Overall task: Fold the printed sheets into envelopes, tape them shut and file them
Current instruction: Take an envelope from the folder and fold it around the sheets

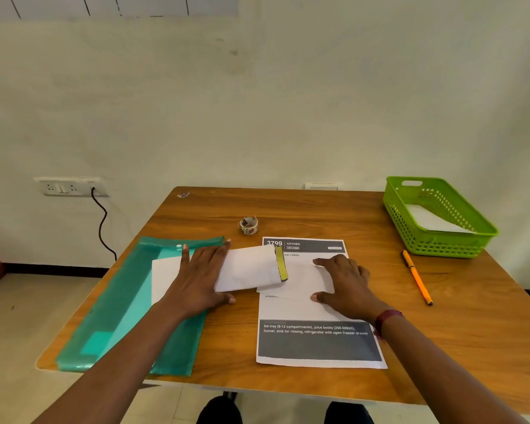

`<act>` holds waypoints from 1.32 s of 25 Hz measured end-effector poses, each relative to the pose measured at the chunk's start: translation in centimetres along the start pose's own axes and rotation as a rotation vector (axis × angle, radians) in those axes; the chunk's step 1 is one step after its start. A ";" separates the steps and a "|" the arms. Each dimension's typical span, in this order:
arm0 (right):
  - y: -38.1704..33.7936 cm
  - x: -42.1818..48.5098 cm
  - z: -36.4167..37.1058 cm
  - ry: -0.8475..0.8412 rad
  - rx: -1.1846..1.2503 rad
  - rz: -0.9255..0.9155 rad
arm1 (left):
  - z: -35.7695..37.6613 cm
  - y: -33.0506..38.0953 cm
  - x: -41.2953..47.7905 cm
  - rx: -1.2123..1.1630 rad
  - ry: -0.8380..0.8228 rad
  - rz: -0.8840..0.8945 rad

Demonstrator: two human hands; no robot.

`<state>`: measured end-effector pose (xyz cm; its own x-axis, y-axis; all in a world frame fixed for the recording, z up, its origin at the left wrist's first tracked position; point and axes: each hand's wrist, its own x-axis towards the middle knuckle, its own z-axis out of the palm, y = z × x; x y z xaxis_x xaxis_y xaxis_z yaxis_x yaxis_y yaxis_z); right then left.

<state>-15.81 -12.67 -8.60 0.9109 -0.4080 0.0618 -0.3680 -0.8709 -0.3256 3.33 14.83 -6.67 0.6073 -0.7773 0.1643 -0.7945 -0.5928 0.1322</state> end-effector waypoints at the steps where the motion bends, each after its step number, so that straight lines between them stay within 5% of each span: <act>1: 0.0 0.0 -0.2 0.064 0.024 0.005 | 0.0 0.1 0.0 0.005 0.001 -0.004; 5: 0.9 -0.4 -1.9 0.344 0.210 0.106 | -0.1 0.1 0.1 0.017 0.004 -0.016; 9: 2.1 -1.2 -3.8 0.439 0.416 0.205 | -0.2 0.3 0.2 0.009 0.009 -0.012; 17: 2.1 -2.0 -4.6 0.291 0.453 0.118 | -0.3 1.4 0.8 0.034 0.020 0.035; 33: 0.6 -0.6 -4.4 0.183 0.057 0.077 | 1.1 2.8 0.4 0.116 0.033 0.137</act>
<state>-17.43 -14.16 -4.72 0.8295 -0.5202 0.2036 -0.4194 -0.8206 -0.3882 1.34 12.57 -7.28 0.4916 -0.8463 0.2052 -0.8640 -0.5035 -0.0069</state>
